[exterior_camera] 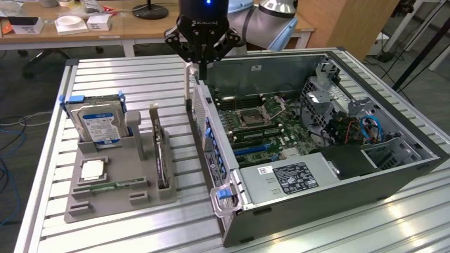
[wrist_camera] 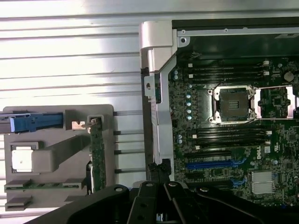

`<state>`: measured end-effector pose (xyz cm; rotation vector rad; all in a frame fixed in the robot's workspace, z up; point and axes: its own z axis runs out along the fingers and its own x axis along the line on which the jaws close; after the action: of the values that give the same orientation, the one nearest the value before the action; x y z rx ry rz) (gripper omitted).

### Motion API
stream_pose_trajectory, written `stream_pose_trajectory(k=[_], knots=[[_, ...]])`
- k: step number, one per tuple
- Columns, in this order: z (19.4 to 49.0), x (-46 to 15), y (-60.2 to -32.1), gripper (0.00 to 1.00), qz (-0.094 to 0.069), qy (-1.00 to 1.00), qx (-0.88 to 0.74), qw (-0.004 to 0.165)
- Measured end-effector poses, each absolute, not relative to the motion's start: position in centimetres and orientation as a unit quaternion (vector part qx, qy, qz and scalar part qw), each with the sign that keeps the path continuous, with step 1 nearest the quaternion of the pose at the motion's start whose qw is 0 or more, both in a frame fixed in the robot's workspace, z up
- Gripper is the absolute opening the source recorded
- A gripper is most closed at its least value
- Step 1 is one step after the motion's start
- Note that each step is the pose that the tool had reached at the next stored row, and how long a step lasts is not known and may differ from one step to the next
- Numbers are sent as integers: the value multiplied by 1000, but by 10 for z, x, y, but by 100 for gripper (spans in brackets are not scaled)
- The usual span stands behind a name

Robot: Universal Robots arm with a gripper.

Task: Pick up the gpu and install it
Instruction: 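Reach for the gpu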

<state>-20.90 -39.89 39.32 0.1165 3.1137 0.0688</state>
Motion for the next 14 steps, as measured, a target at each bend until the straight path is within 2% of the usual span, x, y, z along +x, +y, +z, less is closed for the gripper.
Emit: stream_pose_trajectory(k=[14], knots=[[393, -221, -399, 11, 22, 999, 37, 12]])
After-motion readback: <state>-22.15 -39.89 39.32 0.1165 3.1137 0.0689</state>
